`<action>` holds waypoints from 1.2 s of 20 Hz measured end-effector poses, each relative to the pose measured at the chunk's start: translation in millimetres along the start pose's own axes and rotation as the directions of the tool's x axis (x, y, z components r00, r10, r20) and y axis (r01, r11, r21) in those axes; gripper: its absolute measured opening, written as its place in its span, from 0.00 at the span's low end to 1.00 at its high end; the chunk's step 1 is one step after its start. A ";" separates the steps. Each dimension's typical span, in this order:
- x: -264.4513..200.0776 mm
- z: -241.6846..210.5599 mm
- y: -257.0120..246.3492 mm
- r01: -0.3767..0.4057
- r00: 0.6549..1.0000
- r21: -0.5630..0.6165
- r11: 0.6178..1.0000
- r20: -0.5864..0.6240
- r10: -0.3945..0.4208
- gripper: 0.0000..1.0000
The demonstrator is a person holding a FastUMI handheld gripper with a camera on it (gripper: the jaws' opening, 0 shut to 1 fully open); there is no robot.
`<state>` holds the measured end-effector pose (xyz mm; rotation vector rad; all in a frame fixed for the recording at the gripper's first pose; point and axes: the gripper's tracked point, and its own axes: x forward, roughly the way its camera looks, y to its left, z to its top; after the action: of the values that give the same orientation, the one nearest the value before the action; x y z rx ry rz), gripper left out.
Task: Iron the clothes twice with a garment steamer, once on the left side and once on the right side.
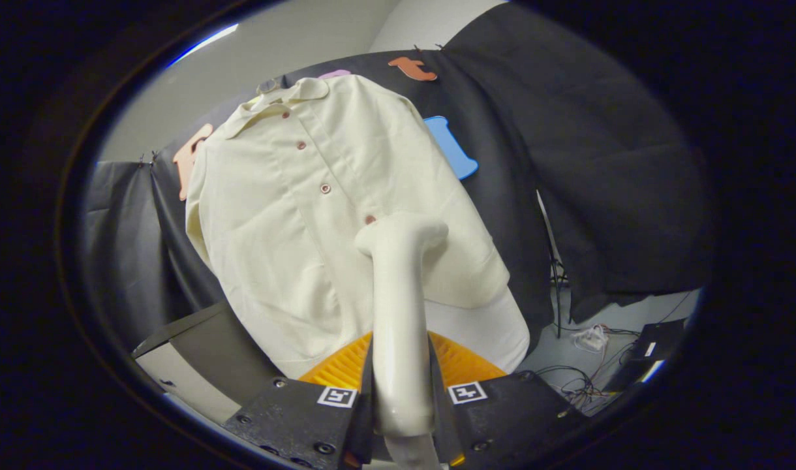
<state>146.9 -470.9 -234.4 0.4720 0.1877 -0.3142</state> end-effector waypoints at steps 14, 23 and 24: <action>-92.6 -0.3 106.8 -0.133 0.990 -0.069 0.989 0.033 0.135 0.36; -177.5 30.0 249.8 -0.300 0.944 -0.141 0.943 0.099 0.315 0.36; -186.8 32.0 265.3 -0.318 0.936 -0.152 0.936 0.108 0.336 0.36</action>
<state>65.5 -214.9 -49.7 0.3414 -0.0018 -0.0039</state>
